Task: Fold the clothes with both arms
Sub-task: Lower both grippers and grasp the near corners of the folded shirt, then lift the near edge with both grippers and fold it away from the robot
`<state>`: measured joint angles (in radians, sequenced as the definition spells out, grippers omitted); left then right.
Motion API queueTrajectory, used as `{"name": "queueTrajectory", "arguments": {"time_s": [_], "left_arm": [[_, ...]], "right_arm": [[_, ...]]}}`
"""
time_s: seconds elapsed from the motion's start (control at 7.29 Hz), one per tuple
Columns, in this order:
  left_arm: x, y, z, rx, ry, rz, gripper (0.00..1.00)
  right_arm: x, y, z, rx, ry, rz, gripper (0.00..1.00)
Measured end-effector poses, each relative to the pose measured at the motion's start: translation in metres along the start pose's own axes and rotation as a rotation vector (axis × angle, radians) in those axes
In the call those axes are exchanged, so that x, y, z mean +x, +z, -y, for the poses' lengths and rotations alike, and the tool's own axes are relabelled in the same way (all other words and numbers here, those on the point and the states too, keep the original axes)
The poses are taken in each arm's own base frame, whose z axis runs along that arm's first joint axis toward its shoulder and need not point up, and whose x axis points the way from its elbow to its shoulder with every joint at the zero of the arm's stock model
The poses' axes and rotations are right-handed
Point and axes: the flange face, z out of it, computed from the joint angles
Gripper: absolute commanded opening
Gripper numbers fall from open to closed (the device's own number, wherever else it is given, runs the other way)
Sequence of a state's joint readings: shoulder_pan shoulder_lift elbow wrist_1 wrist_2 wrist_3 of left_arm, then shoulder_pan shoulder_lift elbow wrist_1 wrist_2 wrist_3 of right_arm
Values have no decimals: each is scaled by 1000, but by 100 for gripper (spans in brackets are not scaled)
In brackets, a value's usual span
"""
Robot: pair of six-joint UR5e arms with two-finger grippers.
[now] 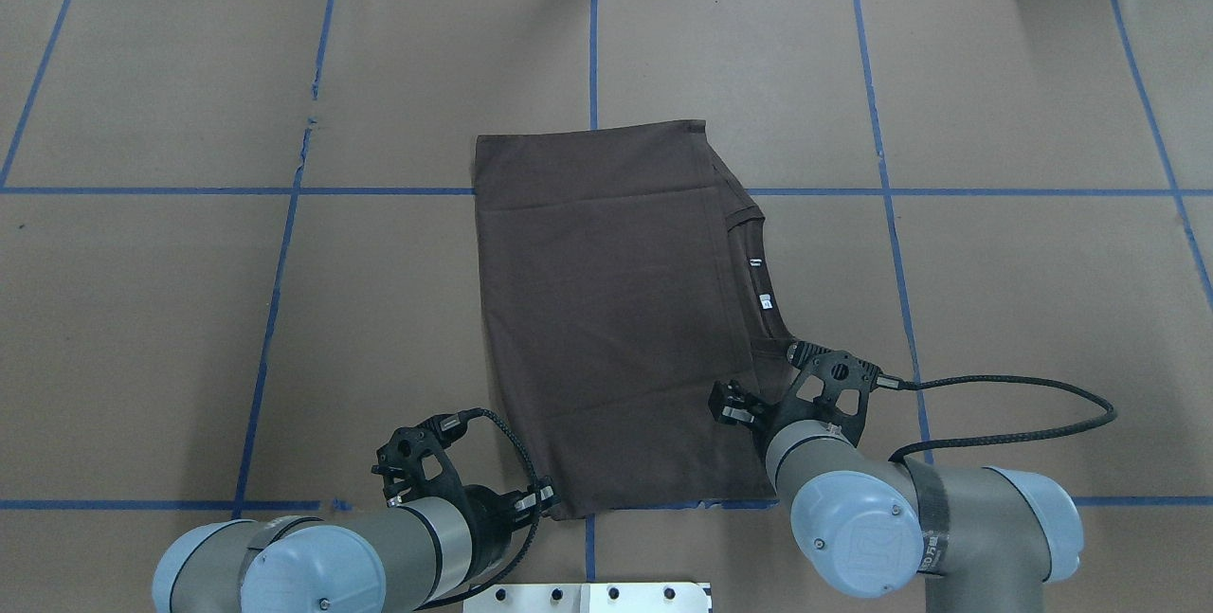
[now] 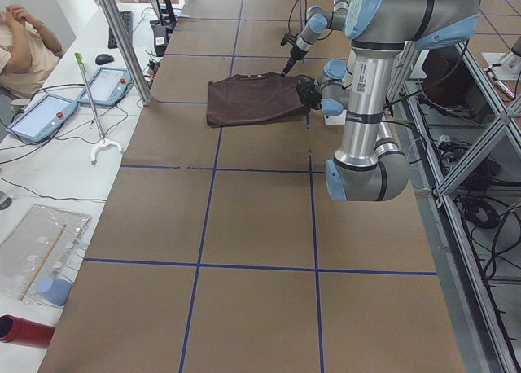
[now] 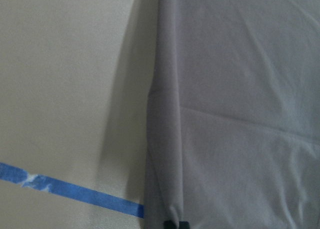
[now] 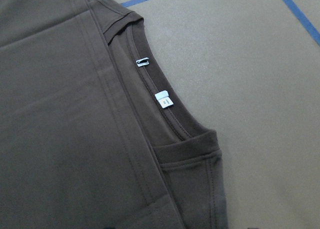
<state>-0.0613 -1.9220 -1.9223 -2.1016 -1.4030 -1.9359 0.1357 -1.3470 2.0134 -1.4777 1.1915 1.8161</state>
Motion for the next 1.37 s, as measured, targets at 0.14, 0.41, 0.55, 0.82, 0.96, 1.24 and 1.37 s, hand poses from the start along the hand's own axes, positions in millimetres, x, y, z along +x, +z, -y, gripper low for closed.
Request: {"name": "queueTrajectory", "arguments": {"time_s": [0.14,0.41,0.55,0.82,0.96,1.24,1.37], "left_arm": [[0,0,0,-1,0,-1,0],[-1,0,0,-1,-1,-1,0],[0,0,0,-1,-1,-1,0],[0,0,1,-1,-2,-1,0],[0,0,1,-2,-2,-2,0],[0,-1,1,-2,-3,-3,0],[0,-1,1,-2,-3,-4,0]], "right_arm": [[1,1,-4,-1,0,-8,74],[3,5,-14,-9,5,-21,67],[4,5,-21,-16,3,-25,67],[6,5,-30,-22,-8,-39,67],[6,5,-32,-22,-12,-43,66],[6,4,-35,-25,-12,-44,59],[7,4,-38,-28,-8,-44,59]]}}
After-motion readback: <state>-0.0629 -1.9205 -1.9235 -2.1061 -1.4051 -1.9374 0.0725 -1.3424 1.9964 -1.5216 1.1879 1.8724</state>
